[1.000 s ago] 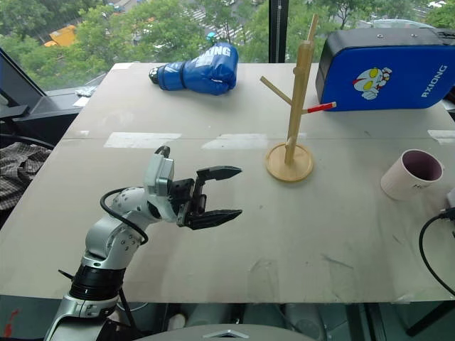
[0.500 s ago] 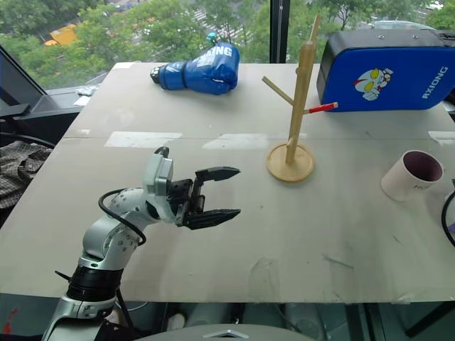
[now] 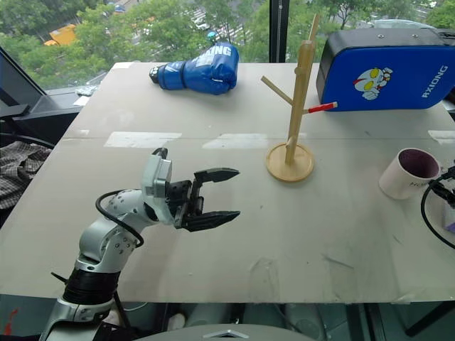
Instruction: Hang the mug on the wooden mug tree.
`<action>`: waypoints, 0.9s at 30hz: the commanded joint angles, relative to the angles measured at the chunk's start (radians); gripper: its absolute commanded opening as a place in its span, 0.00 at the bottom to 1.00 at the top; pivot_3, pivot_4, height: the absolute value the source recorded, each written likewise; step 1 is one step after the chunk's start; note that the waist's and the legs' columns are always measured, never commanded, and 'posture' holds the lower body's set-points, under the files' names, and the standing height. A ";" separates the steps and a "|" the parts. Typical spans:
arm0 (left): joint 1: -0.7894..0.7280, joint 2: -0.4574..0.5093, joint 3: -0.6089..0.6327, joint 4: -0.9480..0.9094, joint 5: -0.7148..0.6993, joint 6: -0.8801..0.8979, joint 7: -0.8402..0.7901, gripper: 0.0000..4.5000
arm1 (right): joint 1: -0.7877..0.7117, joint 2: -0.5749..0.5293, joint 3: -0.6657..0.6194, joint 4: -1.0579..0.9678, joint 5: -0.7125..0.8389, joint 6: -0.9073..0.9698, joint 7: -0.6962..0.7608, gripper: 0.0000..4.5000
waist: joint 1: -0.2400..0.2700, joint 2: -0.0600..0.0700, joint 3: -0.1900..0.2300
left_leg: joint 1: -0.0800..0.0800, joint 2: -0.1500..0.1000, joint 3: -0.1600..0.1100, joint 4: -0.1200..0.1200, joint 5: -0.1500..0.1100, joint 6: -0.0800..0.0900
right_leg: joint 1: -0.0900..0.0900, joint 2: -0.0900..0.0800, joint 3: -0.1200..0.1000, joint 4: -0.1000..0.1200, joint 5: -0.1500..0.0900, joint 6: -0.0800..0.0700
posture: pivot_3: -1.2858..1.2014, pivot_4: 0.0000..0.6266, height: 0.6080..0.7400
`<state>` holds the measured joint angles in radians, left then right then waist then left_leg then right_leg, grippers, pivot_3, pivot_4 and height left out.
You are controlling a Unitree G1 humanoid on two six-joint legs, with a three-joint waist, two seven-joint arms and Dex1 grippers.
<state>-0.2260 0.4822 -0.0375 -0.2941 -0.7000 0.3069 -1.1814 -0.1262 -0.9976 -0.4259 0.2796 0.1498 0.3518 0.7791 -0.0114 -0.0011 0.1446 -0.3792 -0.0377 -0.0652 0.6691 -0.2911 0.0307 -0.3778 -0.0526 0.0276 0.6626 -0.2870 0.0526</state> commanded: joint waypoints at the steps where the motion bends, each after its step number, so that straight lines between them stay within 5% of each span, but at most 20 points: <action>1: 0.005 0.012 0.022 -0.038 -0.017 -0.001 0.004 1.00 | 0.004 -0.011 -0.015 -0.057 0.035 0.027 0.023 0.76 | 0.000 0.000 0.000 | 0.000 0.000 0.000 0.000 0.000 0.000 | 0.000 0.000 0.000 0.000 0.000 0.000 | 0.52 0.24 1.00; 15: -0.016 0.024 0.024 -0.033 -0.031 0.017 0.002 1.00 | -0.053 0.103 0.025 0.003 0.021 -0.023 -0.103 0.76 | -0.001 0.000 0.000 | 0.000 0.000 0.000 0.000 0.000 0.000 | 0.000 0.000 0.000 0.000 0.000 0.000 | 0.52 0.24 1.00; 18: -0.012 0.031 0.037 -0.036 -0.054 0.018 -0.015 1.00 | -0.067 0.133 0.029 0.012 0.031 -0.038 -0.110 0.59 | -0.001 0.000 0.000 | 0.000 0.000 0.000 0.000 0.000 0.000 | 0.000 0.000 0.000 0.000 0.000 0.000 | 0.52 0.24 1.00; 21: -0.005 0.045 0.047 -0.043 -0.086 0.034 -0.042 1.00 | -0.075 0.147 0.037 0.031 0.025 -0.062 -0.113 0.25 | -0.001 0.000 0.000 | 0.000 0.000 0.000 0.000 0.000 0.000 | -0.001 0.000 0.000 0.000 0.000 0.000 | 0.52 0.24 1.00; 24: 0.001 0.055 0.054 -0.046 -0.104 0.044 -0.059 1.00 | -0.076 0.155 0.038 0.039 0.028 -0.087 -0.115 0.01 | -0.001 0.000 0.000 | 0.000 0.000 0.000 0.000 0.000 0.000 | -0.001 0.000 0.000 0.000 0.000 0.000 | 0.52 0.24 1.00; 27: 0.013 0.069 0.052 -0.053 -0.112 0.053 -0.080 1.00 | -0.079 0.161 0.031 0.041 0.040 -0.100 -0.116 0.01 | -0.001 0.000 0.000 | 0.000 0.000 0.000 0.000 0.000 0.000 | 0.000 0.000 0.000 0.000 0.000 0.000 | 0.52 0.24 1.00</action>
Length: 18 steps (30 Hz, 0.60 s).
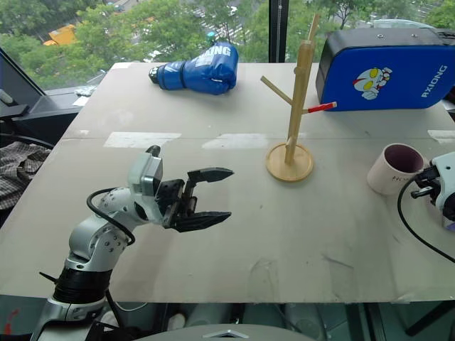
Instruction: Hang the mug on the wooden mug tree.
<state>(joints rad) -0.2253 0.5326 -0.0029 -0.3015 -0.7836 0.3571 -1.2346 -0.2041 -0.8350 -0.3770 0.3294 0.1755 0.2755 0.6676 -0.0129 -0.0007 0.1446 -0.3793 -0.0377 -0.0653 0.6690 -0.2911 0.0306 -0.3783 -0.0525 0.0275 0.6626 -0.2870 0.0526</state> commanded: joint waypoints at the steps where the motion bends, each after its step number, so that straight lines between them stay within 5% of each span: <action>1: 0.015 0.021 0.015 -0.048 -0.027 0.003 -0.031 1.00 | -0.001 -0.002 -0.019 -0.008 0.015 -0.031 -0.004 0.01 | 0.000 0.000 0.000 | 0.000 0.000 0.000 0.000 0.000 0.000 | 0.000 0.000 0.000 0.000 0.000 0.000 | 0.52 0.24 1.00; 18: 0.003 -0.027 0.007 0.000 0.003 -0.025 -0.027 1.00 | 0.081 -0.026 -0.110 -0.155 0.116 -0.024 0.029 0.01 | 0.001 0.000 0.000 | 0.000 0.000 0.000 0.000 0.000 0.000 | 0.000 0.000 0.000 0.000 0.000 0.000 | 0.52 0.24 1.00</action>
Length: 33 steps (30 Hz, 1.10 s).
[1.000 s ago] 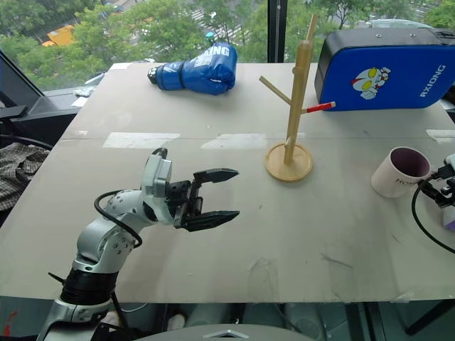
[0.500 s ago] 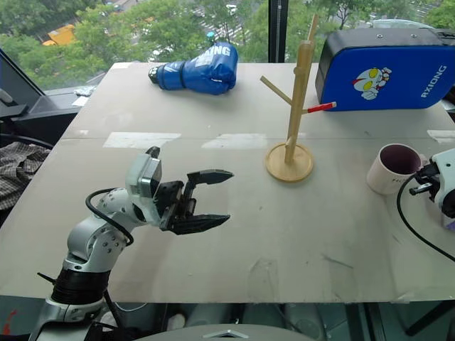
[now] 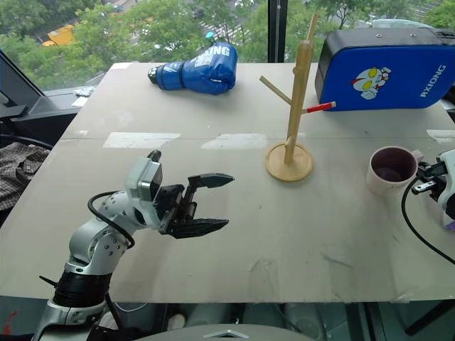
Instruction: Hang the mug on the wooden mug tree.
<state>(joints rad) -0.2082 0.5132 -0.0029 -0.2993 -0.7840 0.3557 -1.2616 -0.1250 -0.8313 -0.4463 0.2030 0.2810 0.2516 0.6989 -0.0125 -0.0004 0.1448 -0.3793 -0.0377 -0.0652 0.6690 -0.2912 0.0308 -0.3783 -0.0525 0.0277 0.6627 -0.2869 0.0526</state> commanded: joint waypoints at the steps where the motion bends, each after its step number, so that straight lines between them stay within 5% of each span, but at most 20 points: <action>1: -0.018 -0.010 0.008 0.002 0.007 -0.026 0.001 1.00 | 0.005 -0.032 -0.045 -0.033 0.014 0.002 0.000 0.01 | 0.000 0.000 0.000 | 0.000 0.000 0.000 0.000 0.000 0.000 | 0.000 0.000 0.000 0.000 0.000 0.000 | 0.52 0.24 1.00; 14: -0.018 -0.026 0.054 0.000 -0.010 -0.011 0.071 1.00 | -0.009 -0.094 -0.069 -0.328 0.161 0.157 0.074 0.01 | -0.001 0.001 0.001 | 0.000 0.001 0.000 0.000 -0.001 0.001 | 0.000 0.000 0.000 0.000 0.000 0.000 | 0.52 0.24 1.00; 20: 0.016 -0.043 0.108 -0.025 -0.012 -0.032 0.152 1.00 | -0.190 -0.152 0.052 -0.382 0.205 0.251 0.122 0.01 | -0.002 0.001 0.001 | 0.000 0.001 0.000 0.000 -0.002 0.003 | -0.001 0.000 0.000 0.000 0.000 0.000 | 0.52 0.24 1.00; 33: 0.091 -0.007 0.219 -0.075 -0.114 -0.036 0.123 1.00 | -0.590 -0.176 0.347 -0.159 0.111 0.217 0.321 0.01 | 0.000 0.001 0.002 | -0.005 0.001 -0.001 -0.001 0.000 0.000 | -0.005 -0.001 -0.001 -0.002 0.000 0.000 | 0.52 0.24 1.00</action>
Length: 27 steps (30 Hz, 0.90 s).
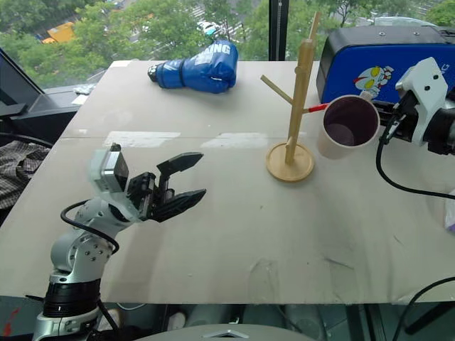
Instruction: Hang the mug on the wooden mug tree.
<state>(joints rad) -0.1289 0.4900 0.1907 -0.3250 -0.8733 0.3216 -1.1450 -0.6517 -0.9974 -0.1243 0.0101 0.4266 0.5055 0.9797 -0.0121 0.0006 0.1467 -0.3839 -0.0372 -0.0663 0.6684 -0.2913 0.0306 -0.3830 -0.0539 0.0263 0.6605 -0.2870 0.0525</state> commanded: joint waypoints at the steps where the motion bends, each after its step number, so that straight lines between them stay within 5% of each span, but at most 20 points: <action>1: 0.019 0.018 0.029 -0.054 -0.025 -0.001 0.009 1.00 | -0.088 -0.005 0.048 0.055 -0.050 -0.047 0.055 0.01 | 0.000 0.000 0.000 | 0.000 0.000 0.000 0.000 0.000 0.000 | 0.000 0.000 0.000 0.000 0.000 0.000 | 0.52 0.24 1.00; 22: 0.065 0.011 0.008 -0.160 -0.049 0.027 0.132 1.00 | -0.324 0.096 0.262 0.290 -0.252 -0.186 0.230 0.01 | -0.001 0.000 0.000 | -0.013 0.000 0.001 0.001 0.000 0.000 | -0.014 0.000 0.001 0.002 0.000 0.000 | 0.52 0.24 1.00; 27: 0.054 -0.003 -0.002 -0.155 -0.047 0.030 0.150 1.00 | -0.251 0.082 0.161 0.278 -0.235 -0.235 0.164 0.51 | 0.005 0.000 0.000 | -0.013 0.000 0.000 0.001 0.000 -0.001 | -0.014 0.000 0.000 0.001 0.000 0.000 | 0.52 0.24 1.00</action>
<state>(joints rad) -0.0696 0.4876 0.1862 -0.4541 -0.9066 0.3574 -1.0017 -0.9105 -0.8941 0.1017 0.3218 0.1698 0.2860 1.1589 -0.0072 0.0005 0.1471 -0.3970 -0.0375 -0.0661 0.6691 -0.2910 0.0301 -0.3968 -0.0542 0.0264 0.6616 -0.2867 0.0523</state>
